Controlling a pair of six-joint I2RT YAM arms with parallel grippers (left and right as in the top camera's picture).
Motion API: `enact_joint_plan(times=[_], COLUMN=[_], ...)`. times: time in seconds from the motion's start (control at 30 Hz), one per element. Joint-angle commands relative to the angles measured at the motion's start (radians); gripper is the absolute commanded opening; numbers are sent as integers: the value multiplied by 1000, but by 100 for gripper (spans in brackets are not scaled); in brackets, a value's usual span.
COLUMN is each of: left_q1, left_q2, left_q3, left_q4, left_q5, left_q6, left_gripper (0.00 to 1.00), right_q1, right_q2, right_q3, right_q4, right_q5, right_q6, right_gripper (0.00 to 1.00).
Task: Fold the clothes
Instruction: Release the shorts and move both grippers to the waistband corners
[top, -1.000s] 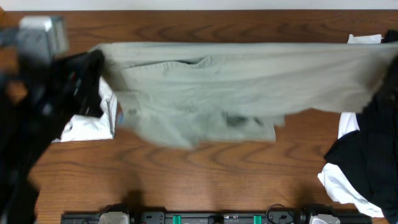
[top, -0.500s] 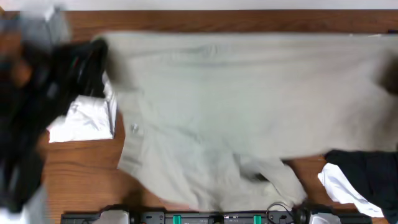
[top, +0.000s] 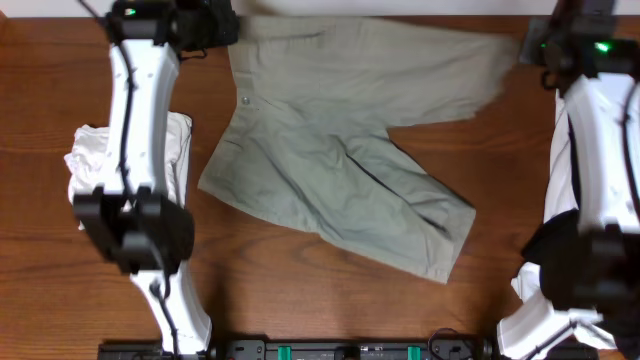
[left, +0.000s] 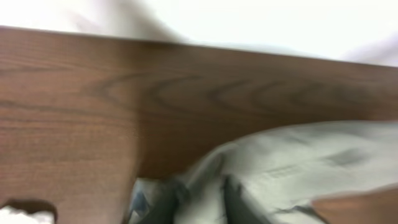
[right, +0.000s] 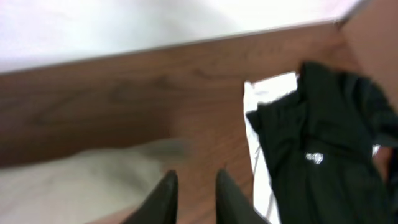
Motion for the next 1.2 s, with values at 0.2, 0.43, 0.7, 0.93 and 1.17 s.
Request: enact_joint_plan(times=[0.2, 0.43, 0.7, 0.93, 1.17], left_q1=[11, 11, 11, 10, 10], left_q2=[106, 47, -1, 2, 2], left_q3=[3, 5, 5, 1, -93], left_q4=[-42, -113, -556, -766, -737], left_q5=[-78, -94, -94, -170, -230], left_q6=[20, 19, 19, 16, -23], left_gripper=[85, 85, 86, 86, 86], right_q1=[-13, -13, -13, -1, 60], right_q2=[98, 36, 11, 11, 11], right_q3=[2, 2, -1, -83, -329], right_q4=[-43, -134, -607, -797, -668], right_q5=[66, 58, -206, -331, -499], right_q6=[9, 9, -13, -37, -89], right_gripper=[38, 38, 59, 62, 61])
